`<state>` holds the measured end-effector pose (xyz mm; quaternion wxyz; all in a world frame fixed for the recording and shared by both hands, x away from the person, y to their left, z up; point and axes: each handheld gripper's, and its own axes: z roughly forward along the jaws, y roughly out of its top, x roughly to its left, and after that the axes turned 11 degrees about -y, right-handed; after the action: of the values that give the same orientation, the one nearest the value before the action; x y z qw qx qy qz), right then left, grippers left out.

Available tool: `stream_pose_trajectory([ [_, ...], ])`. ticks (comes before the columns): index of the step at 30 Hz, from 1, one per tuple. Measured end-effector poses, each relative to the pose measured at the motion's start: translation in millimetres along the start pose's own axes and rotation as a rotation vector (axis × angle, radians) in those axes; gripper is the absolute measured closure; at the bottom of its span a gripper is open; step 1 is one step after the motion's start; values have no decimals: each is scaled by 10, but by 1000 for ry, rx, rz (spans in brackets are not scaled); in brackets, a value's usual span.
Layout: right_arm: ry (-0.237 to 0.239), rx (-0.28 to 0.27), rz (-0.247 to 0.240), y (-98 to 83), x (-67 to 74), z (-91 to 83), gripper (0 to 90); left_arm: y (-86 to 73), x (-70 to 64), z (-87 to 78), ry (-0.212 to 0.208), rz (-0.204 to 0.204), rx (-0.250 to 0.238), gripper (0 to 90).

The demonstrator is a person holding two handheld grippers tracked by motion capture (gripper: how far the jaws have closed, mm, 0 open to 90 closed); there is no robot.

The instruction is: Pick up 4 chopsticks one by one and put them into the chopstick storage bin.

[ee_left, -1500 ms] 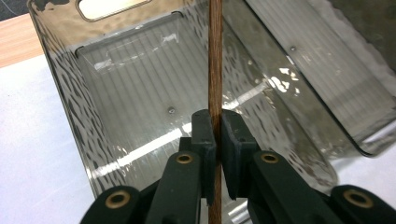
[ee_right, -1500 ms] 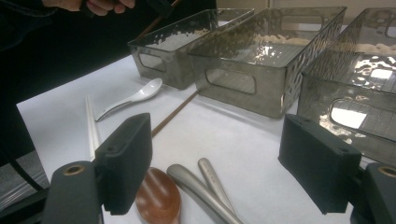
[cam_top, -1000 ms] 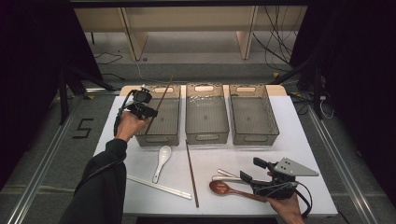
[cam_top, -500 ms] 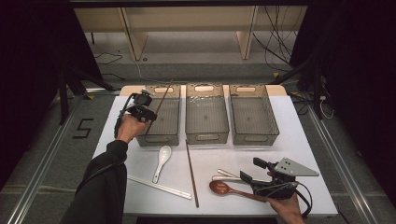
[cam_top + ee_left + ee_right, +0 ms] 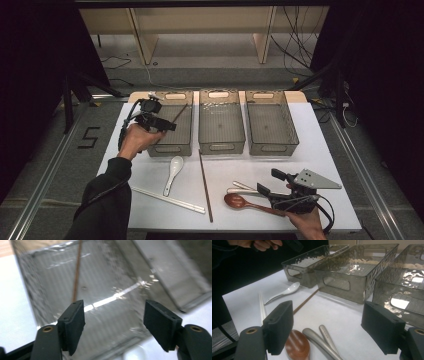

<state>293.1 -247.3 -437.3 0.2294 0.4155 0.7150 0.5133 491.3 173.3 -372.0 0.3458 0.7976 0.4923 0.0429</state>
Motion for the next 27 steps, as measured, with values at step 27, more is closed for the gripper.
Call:
stream_pose_trajectory([
  [27,-11,24,-10,9,62,21,263,-817,-670,20,-112,61,50,223],
])
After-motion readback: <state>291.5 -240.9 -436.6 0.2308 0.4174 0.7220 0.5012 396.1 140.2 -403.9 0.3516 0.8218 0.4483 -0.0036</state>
